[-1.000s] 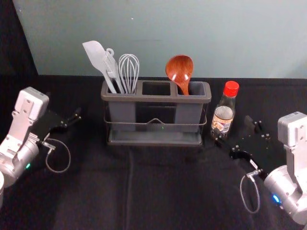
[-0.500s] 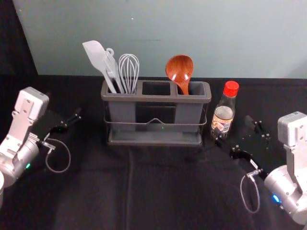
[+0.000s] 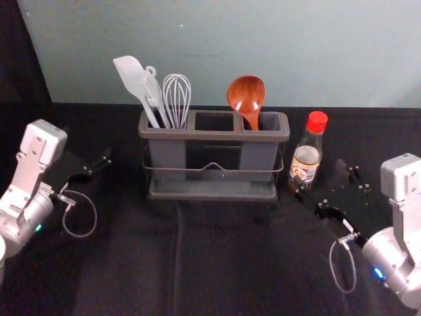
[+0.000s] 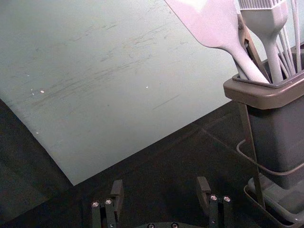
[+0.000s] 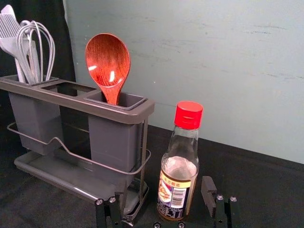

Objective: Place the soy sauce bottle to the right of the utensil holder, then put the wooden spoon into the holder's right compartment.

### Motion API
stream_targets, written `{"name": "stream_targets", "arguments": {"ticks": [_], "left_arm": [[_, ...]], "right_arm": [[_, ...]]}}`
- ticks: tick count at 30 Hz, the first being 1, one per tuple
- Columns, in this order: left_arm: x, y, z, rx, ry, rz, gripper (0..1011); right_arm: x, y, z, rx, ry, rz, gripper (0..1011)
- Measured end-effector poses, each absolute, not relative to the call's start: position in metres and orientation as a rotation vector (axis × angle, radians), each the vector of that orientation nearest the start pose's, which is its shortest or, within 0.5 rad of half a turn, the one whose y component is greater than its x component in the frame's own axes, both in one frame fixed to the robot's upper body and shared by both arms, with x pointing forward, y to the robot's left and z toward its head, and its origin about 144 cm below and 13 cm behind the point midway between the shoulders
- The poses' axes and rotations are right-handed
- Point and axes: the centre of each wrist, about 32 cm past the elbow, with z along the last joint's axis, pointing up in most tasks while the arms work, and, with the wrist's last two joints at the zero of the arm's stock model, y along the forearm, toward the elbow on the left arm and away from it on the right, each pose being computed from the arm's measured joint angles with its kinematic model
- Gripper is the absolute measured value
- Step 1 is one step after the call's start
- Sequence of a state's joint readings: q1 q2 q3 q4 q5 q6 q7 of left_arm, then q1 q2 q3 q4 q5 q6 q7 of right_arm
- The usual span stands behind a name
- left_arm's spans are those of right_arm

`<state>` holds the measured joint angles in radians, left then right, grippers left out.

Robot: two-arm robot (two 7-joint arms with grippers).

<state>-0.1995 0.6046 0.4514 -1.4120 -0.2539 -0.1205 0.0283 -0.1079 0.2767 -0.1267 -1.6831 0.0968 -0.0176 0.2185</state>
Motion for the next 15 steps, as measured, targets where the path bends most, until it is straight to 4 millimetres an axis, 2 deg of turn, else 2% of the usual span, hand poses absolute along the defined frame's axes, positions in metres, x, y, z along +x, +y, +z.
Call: {"name": "stream_targets", "arguments": {"ticks": [15], "left_arm": [[0.4886, 0.3097, 1.1398, 0.304, -0.285, 1.248, 1005]], "right_arm": [[0.4254, -0.2593, 1.1433, -0.137, -0.106, -1.193, 1002]]}}
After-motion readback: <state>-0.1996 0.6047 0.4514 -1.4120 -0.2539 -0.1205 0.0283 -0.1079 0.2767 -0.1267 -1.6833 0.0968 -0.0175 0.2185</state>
